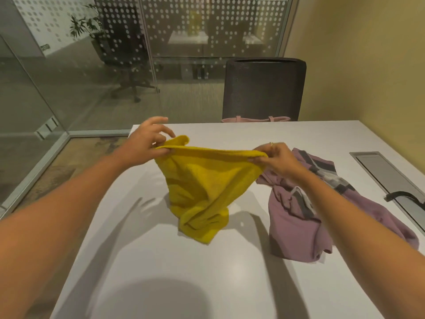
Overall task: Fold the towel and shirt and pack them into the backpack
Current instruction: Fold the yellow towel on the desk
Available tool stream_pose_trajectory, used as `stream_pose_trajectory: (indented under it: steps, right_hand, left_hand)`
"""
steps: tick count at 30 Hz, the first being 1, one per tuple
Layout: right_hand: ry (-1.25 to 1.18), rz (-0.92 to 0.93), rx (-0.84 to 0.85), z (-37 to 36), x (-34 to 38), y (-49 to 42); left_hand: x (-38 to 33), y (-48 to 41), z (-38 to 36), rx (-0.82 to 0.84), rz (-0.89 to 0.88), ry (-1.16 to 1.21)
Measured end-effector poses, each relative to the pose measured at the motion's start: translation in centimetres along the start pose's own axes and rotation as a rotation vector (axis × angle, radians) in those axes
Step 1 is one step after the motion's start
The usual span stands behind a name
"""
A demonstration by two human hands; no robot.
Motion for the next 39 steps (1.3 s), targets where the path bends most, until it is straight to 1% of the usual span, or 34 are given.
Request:
stream_pose_trajectory:
  steps: [1,2,3,5,6,7,10,14,15,17,20,22,24,27,29,31,33,35,37,39]
  right_hand:
    - [0.012,0.037,-0.032,0.5,1.1,-0.5]
    - [0.016,0.071,-0.061,0.8,2.1,-1.0]
    - [0.010,0.093,-0.087,1.1,2.9,-1.5]
    - [-0.015,0.140,-0.137,1.3,4.4,-2.1]
    - [-0.029,0.162,-0.171,1.5,5.0,-2.3]
    - [-0.035,0.176,-0.218,1.8,5.3,-2.6]
    - [-0.027,0.159,-0.325,2.6,4.9,-3.3]
    - [0.119,0.030,-0.329,2.8,2.9,-5.0]
    - [0.113,0.012,-0.354,3.0,2.9,-5.6]
    - [0.058,-0.002,-0.457,4.0,3.3,-6.9]
    - [-0.055,0.040,-0.621,6.0,4.8,-8.1]
    - [-0.124,0.115,-0.677,7.1,5.9,-8.2]
    - [-0.154,0.198,-0.700,7.8,6.7,-7.5]
    - [-0.195,0.273,-0.665,7.6,6.3,-5.8]
    - [-0.191,0.237,-0.609,6.3,4.5,-4.3]
    - [-0.127,0.156,-0.530,4.5,1.8,-2.3]
    - [-0.109,0.039,-0.413,1.9,-1.8,0.2]
    - [-0.088,-0.057,-0.283,-0.8,-5.2,3.3]
    - [0.004,-0.121,-0.166,-2.9,-7.8,6.2]
    - [0.093,-0.172,-0.035,-4.4,-9.1,8.4]
  left_hand:
    - [0.1,0.2,0.8,-0.023,-0.018,-0.017]
    - [0.3,0.4,1.2,-0.008,-0.002,-0.012]
    - [0.7,0.6,1.4,0.022,0.049,0.010]
    - [2.2,1.1,1.0,0.091,0.222,0.030]
    - [3.2,1.4,0.7,0.094,0.296,0.027]
    - [4.1,1.7,0.4,0.076,0.351,0.029]
    - [6.9,3.0,0.5,-0.063,0.460,0.086]
    - [9.4,2.9,1.2,-0.150,0.637,0.089]
    - [9.5,2.5,1.9,-0.209,0.657,0.090]
    - [8.7,1.2,4.5,-0.387,0.658,0.101]
    - [7.1,-0.6,8.7,-0.641,0.609,0.213]
    - [6.2,-1.4,11.2,-0.749,0.544,0.283]
    - [5.6,-1.7,12.8,-0.789,0.471,0.345]
    - [5.3,-0.7,12.9,-0.744,0.370,0.353]
    - [5.7,0.7,10.8,-0.659,0.351,0.278]
    - [6.6,2.8,7.5,-0.555,0.345,0.223]
    - [7.5,5.5,3.3,-0.405,0.405,0.230]
    - [8.3,8.3,-1.3,-0.207,0.480,0.220]
    - [8.9,11.1,-5.7,-0.021,0.497,0.161]
    - [9.6,13.6,-9.1,0.104,0.504,0.114]
Point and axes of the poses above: each hand's wrist, its own y-axis away from the middle knuckle, its own z-axis out of the back of the hand, x = y × z, the point moved 7 cm from there along -y, towards the middle knuckle, and after that the axes turned 13 degrees about z, right-handed, at the moved point
